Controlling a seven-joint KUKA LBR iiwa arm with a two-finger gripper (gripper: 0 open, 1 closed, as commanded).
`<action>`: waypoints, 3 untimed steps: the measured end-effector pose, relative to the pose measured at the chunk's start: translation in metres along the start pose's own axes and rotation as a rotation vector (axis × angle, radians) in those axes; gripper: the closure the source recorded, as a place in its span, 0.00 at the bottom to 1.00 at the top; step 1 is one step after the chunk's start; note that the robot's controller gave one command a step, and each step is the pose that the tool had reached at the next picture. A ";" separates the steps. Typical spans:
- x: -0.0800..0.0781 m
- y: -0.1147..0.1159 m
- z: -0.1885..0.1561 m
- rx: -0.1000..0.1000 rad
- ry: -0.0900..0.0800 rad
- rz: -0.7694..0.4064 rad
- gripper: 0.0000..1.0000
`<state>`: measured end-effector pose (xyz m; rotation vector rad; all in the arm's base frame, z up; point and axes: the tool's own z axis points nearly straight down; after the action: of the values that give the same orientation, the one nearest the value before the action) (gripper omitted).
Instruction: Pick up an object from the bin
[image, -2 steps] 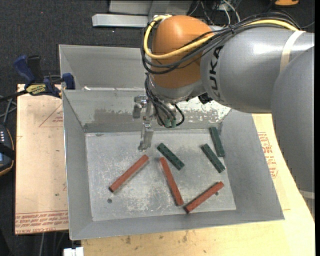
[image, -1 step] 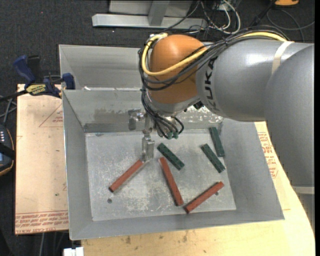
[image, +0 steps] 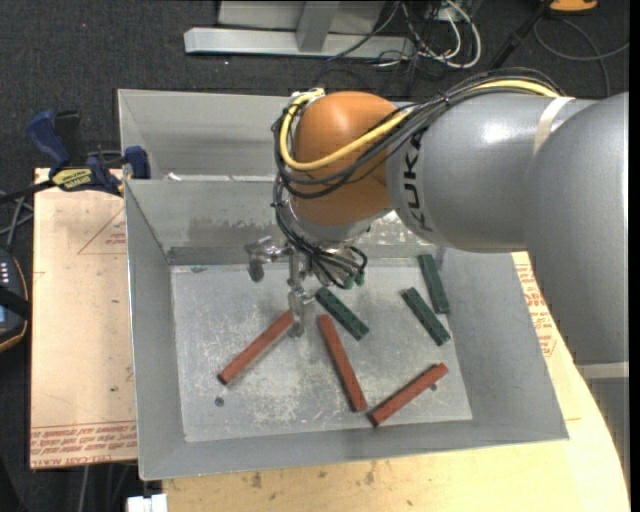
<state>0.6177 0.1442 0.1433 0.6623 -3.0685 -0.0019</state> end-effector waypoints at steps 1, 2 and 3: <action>0.003 0.002 0.007 0.001 -0.005 -0.115 0.00; 0.009 0.017 0.069 0.001 -0.007 -0.187 0.00; 0.007 0.018 0.086 0.000 -0.003 -0.226 1.00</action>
Offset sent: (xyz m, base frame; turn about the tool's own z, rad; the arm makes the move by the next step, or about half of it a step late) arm -0.0180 0.0124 -0.0733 -0.1929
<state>0.6033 0.1573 0.0572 1.0056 -2.9767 -0.0032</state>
